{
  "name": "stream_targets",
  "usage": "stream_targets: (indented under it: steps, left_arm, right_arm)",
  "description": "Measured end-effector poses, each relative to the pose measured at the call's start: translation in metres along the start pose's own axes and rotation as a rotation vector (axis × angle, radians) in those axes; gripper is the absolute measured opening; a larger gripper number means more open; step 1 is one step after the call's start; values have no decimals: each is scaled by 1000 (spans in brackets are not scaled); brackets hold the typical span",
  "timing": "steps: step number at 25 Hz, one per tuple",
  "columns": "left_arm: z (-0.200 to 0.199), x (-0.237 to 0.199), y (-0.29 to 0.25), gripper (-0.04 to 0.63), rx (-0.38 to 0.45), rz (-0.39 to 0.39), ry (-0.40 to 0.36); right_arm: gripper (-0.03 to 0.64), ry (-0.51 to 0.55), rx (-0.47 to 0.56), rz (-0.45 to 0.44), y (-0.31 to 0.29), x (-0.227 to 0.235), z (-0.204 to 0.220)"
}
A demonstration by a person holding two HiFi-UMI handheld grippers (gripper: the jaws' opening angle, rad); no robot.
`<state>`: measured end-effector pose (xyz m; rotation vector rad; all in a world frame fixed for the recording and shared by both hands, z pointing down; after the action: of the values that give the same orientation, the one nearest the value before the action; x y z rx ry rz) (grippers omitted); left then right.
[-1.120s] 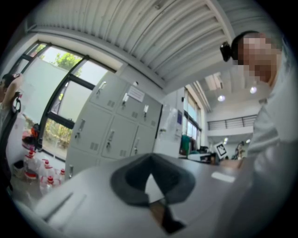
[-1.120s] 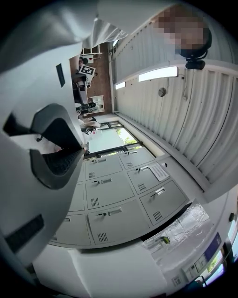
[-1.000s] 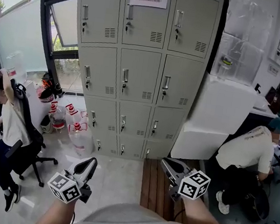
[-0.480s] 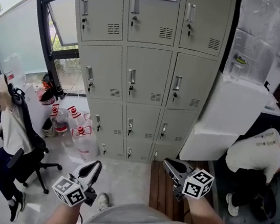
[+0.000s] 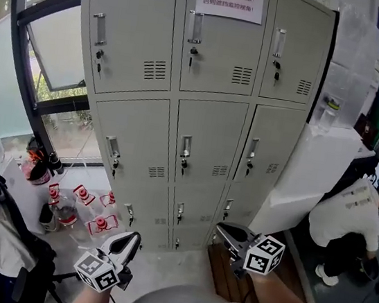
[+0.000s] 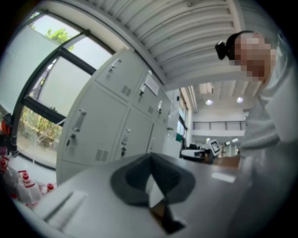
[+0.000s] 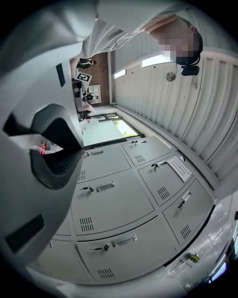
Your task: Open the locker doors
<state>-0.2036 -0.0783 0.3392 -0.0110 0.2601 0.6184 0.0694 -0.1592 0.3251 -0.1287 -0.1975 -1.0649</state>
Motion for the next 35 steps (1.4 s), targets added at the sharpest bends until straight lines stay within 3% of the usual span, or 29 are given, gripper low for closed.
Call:
stream_targets:
  steps: [7,15,20,26,35]
  left_arm:
    - [-21,-80,-30,5,1,30,21]
    - [-38,-86,-89,3,77,-40,42]
    - [-60,-73,-131,5,132,-78,37]
    - [-147,-66,-160,4,209,-53,-106]
    - [-293,-50,-170,5,311,42,-278]
  right_arm:
    - [6,-24,8,44,-66,33,-10]
    - [6,6,-14,-18,-94,99,-44]
    - [6,75,20,-94,-114,127,-98]
    - [6,253,149,-104,-153,108,-217]
    - [6,424,288,56,-195,68,-357]
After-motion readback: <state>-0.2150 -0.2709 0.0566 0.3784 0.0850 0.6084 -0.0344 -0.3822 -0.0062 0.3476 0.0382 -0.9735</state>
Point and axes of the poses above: the fingertips, and each gripper's own axes: y backward along the fingers, x to its right, z out of its underside, the point moved 4 cm from there along y, backward along the fingers, and after that the axes turned 1 degree about y, right-handed, at the moved point
